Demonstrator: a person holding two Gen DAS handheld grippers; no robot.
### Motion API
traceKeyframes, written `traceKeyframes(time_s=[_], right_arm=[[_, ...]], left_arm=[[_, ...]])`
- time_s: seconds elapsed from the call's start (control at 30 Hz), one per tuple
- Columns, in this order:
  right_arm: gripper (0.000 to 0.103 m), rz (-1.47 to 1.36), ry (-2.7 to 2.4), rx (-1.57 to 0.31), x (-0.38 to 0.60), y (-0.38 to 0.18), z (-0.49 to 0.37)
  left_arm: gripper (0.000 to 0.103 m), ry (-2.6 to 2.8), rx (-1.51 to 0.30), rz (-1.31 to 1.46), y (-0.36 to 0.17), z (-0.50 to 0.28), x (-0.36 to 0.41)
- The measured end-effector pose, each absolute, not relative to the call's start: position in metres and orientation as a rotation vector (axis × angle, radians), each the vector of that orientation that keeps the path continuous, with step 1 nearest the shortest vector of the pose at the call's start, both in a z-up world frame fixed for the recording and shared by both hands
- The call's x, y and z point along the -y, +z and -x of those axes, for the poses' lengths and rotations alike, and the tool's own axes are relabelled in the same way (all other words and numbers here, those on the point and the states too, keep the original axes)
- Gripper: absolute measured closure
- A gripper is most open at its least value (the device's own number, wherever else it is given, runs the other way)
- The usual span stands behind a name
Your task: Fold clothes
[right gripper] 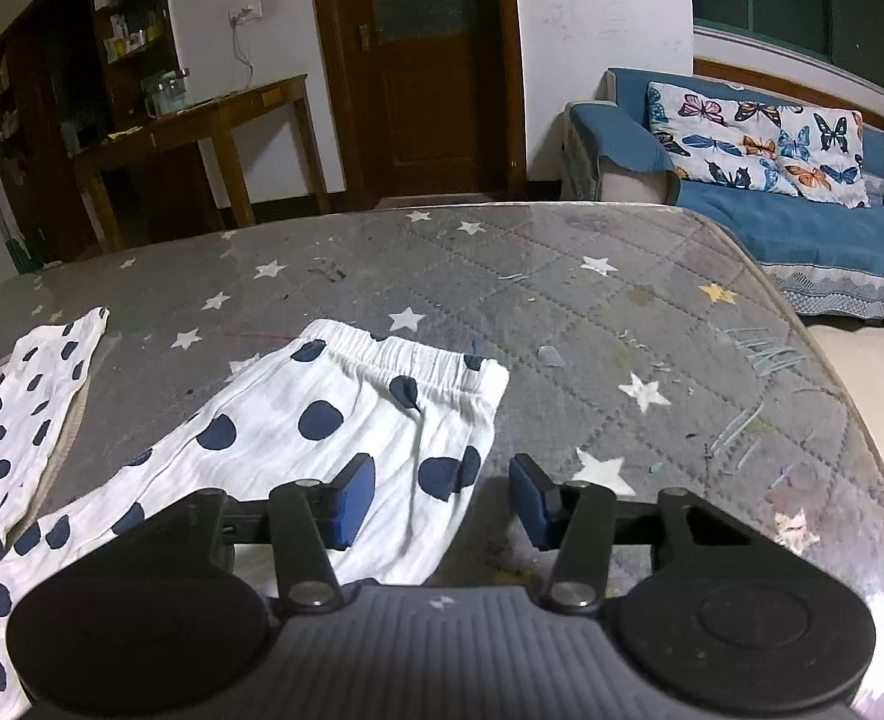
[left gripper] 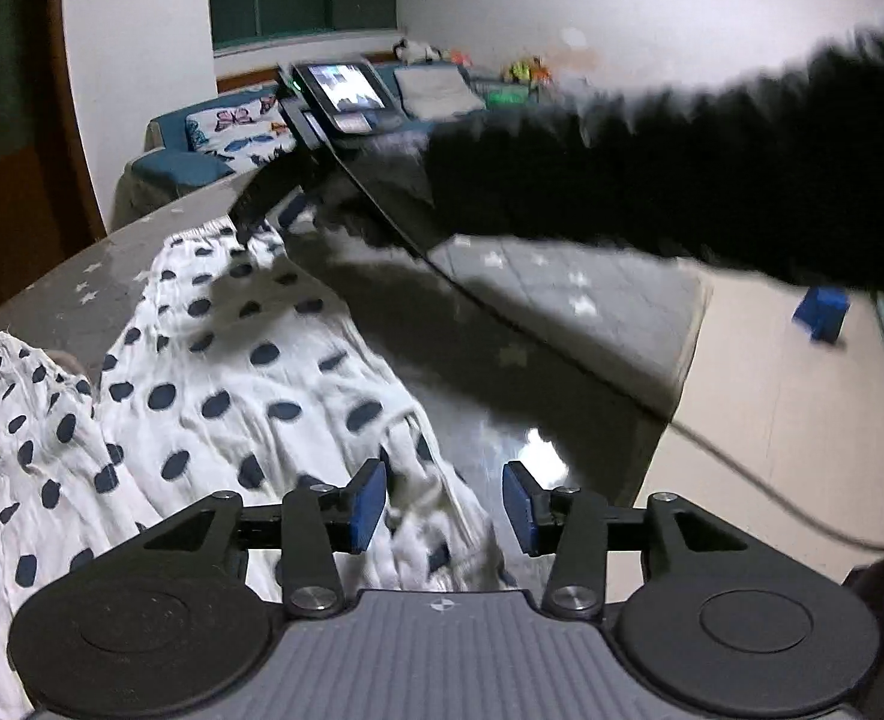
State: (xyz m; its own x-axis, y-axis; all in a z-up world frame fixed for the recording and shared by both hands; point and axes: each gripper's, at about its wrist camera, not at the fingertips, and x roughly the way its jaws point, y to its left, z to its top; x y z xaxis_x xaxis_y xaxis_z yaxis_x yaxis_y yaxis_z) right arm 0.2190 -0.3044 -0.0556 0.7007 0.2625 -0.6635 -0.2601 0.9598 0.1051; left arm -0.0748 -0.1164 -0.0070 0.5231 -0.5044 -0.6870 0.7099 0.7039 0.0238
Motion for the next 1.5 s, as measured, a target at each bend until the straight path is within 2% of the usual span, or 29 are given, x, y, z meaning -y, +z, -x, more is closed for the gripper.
traceKeyframes(time_s=[0.1, 0.4, 0.47, 0.53, 0.7, 1.03, 1.23, 1.5], right_arm=[[0.054, -0.004, 0.287, -0.733, 0.305, -0.057, -0.222], [0.063, -0.023, 0.25, -0.72, 0.302, -0.06, -0.244], [0.071, -0.009, 0.238, -0.716, 0.299, -0.061, -0.248], [0.088, 0.006, 0.228, -0.718, 0.296, -0.06, -0.25], [0.096, 0.005, 0.198, -0.727, 0.296, -0.05, -0.252], [0.097, 0.025, 0.172, -0.706, 0.263, -0.001, -0.249], [0.098, 0.064, 0.22, -0.665, 0.2, 0.034, -0.245], [0.098, 0.142, 0.308, -0.64, 0.086, 0.047, -0.244]], left_arm=[[0.061, -0.721, -0.746, -0.309, -0.016, 0.075, 0.118], [0.087, -0.688, -0.77, -0.266, -0.022, 0.076, 0.112], [0.092, -0.693, -0.765, -0.25, -0.022, 0.075, 0.11], [0.093, -0.693, -0.758, -0.227, -0.021, 0.075, 0.106], [0.095, -0.691, -0.741, -0.135, -0.01, 0.074, 0.087], [0.095, -0.587, -0.709, 0.091, 0.004, 0.086, 0.025], [0.095, -0.493, -0.669, 0.215, 0.01, 0.104, -0.023], [0.095, -0.394, -0.618, 0.351, 0.018, 0.128, -0.08]])
